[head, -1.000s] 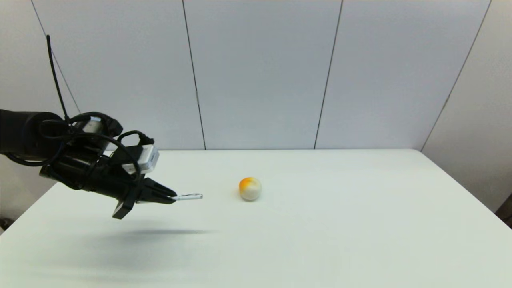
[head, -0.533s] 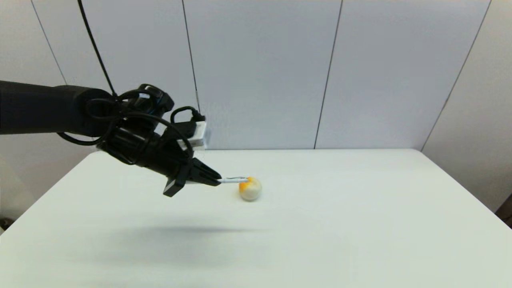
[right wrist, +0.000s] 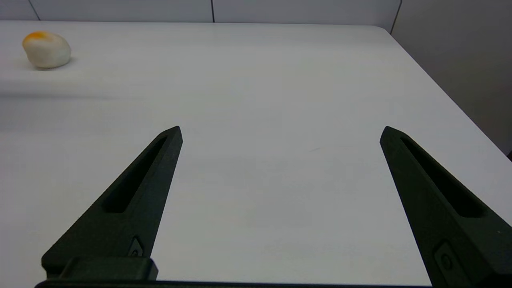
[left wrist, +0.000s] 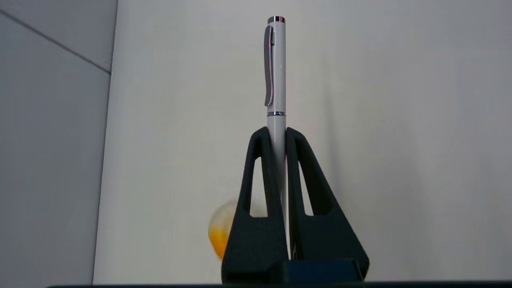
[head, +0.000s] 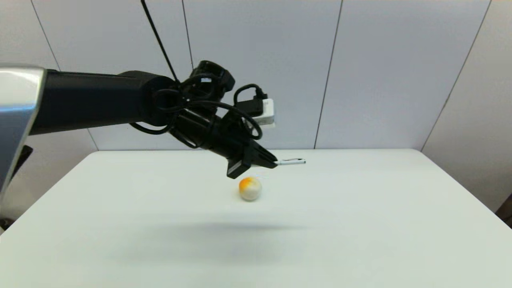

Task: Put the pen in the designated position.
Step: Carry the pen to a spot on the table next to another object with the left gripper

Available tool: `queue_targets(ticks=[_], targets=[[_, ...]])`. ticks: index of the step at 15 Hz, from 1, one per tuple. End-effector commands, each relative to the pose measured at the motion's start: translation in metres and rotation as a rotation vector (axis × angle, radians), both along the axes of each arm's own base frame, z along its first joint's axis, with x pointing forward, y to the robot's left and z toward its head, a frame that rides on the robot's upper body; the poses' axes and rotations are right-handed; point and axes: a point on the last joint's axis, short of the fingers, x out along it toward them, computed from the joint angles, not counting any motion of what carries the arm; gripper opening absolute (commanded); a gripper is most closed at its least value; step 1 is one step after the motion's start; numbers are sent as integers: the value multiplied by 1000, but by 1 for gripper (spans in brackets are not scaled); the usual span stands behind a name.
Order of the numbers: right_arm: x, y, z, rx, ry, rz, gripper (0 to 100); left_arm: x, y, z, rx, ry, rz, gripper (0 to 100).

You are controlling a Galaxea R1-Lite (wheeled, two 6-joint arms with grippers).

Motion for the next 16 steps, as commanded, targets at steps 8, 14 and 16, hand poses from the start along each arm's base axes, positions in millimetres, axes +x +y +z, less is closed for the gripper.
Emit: queue_targets(ticks=[8,14,16], targets=[[0,0,0,-1,1,-1,100,-17,-131,-35,-186,87,194,0],[0,0,0,-1,1,-1,100,-4,-148,-47,-317,98,475,0],[0,0,0,-1,1,1,100,0,-151,-57,-325,100,534,0]])
